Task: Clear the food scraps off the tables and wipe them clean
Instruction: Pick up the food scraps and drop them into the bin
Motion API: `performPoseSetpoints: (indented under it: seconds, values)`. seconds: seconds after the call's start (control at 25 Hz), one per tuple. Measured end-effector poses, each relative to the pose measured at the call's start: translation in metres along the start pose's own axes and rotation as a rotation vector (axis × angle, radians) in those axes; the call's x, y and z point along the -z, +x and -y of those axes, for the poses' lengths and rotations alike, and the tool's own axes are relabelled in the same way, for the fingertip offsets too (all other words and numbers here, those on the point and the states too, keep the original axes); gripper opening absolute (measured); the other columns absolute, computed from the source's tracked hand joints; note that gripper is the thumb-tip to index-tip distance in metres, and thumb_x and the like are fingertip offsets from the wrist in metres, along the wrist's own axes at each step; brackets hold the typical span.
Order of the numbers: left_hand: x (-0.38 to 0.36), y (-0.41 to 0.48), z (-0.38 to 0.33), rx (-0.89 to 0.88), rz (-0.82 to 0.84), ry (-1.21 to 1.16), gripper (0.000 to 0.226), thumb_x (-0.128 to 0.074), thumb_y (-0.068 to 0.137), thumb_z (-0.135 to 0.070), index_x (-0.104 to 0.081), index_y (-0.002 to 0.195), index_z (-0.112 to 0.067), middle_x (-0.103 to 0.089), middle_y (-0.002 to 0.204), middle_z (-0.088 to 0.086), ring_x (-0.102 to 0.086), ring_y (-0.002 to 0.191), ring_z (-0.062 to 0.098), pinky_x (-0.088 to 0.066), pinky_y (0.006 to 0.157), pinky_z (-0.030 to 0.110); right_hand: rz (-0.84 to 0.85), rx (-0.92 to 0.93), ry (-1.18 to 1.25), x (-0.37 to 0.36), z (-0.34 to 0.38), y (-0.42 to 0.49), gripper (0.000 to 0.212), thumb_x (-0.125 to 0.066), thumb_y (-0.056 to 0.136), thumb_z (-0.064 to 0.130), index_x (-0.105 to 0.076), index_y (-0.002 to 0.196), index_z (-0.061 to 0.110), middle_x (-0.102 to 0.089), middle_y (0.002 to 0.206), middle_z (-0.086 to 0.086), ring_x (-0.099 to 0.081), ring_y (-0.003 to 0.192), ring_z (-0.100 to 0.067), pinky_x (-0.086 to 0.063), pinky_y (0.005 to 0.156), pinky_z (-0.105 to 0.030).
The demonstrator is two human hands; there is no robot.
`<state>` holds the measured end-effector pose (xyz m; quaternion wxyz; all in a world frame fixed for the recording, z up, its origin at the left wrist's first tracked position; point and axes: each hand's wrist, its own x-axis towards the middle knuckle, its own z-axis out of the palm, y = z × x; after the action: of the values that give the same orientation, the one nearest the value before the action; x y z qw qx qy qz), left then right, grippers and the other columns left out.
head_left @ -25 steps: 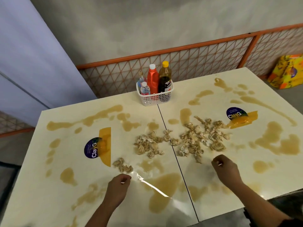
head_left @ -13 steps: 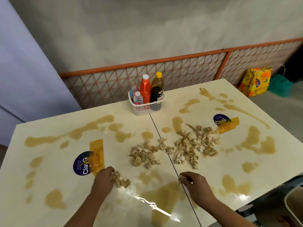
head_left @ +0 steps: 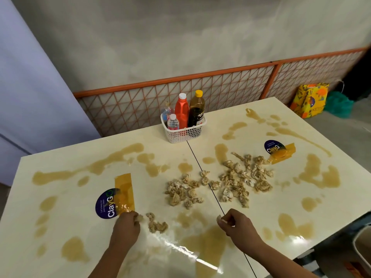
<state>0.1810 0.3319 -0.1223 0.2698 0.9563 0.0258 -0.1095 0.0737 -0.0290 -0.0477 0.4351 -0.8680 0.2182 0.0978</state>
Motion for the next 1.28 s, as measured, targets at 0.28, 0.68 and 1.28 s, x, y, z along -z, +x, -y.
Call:
performPoseSetpoints:
  seconds: [0.28, 0.68, 1.28]
  values:
    - [0.037, -0.051, -0.046, 0.337, -0.079, -0.581, 0.011, -0.078, 0.083, -0.03, -0.07, 0.083, -0.023, -0.074, 0.076, -0.004, -0.072, 0.075, 0.018, -0.055, 0.078, 0.04, 0.099, -0.036, 0.123, 0.002, -0.01, -0.003, 0.013, -0.082, 0.079, 0.028, -0.075, 0.09, 0.029, -0.063, 0.064, 0.007, -0.061, 0.061, -0.009, -0.059, 0.077, -0.045]
    - [0.041, -0.094, -0.132, 0.339, -0.103, -1.013, 0.035, -0.074, 0.08, 0.004, -0.044, 0.063, -0.004, -0.06, 0.069, 0.025, -0.069, 0.07, 0.03, -0.057, 0.084, 0.043, 0.09, -0.038, 0.562, 0.059, -0.008, -0.007, 0.019, -0.068, 0.095, 0.009, -0.056, 0.086, -0.001, -0.071, 0.085, -0.017, -0.072, 0.08, -0.023, -0.063, 0.08, -0.044]
    - [-0.098, -0.162, -0.335, 0.301, 0.165, -1.032, 0.031, -0.04, 0.107, -0.015, -0.061, 0.108, 0.007, -0.036, 0.071, 0.007, -0.036, 0.059, 0.02, -0.03, 0.058, 0.034, -0.3, -0.401, 0.998, 0.253, -0.26, -0.051, 0.037, -0.042, 0.109, 0.026, -0.061, 0.094, -0.002, -0.036, 0.064, -0.002, -0.039, 0.056, -0.015, -0.042, 0.064, -0.032]
